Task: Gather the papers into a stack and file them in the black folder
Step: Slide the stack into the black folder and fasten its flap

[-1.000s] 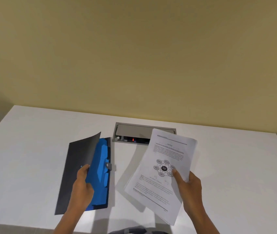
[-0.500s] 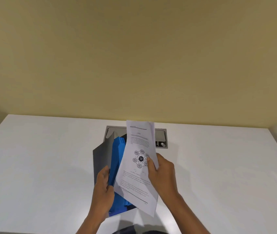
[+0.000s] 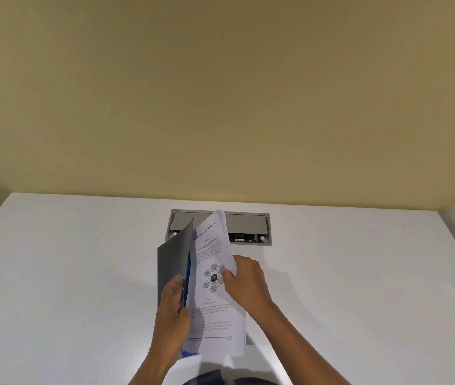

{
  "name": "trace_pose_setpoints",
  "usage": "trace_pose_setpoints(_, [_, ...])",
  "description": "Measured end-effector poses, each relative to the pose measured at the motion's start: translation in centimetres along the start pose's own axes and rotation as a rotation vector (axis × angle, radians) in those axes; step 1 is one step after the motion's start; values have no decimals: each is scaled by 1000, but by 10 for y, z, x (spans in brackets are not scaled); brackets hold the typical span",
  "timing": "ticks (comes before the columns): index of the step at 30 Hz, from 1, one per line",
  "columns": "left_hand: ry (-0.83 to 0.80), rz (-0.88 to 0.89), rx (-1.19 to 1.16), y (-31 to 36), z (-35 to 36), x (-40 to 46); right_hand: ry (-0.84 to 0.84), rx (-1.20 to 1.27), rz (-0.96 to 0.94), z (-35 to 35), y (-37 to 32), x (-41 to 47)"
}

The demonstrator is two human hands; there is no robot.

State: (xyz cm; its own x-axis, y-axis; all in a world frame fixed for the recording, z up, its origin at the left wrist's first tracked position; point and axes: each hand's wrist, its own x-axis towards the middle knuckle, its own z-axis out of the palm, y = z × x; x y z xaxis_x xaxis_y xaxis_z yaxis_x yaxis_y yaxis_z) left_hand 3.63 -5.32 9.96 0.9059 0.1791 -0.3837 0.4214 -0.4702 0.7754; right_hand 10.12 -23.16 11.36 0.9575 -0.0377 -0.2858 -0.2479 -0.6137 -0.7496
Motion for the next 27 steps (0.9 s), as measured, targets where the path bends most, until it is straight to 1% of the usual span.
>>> trace_pose_setpoints(8, [-17,-8,-47,-4,-1,-1,-40,-35,23,33,-5,15])
trace_pose_setpoints(11, [-16,-5,-46,0,0,-4,-25,-36,75,51,-9,14])
trace_pose_setpoints(16, [-13,-10,-109,1,1,-5,5,-70,139,77,-17,12])
trace_pose_setpoints(22, [-15,-15,-148,-4,4,-11,-46,-131,160,85,-18,13])
trace_pose_setpoints(27, [-40,-5,-127,-5,6,-12,-30,-133,179,83,-11,10])
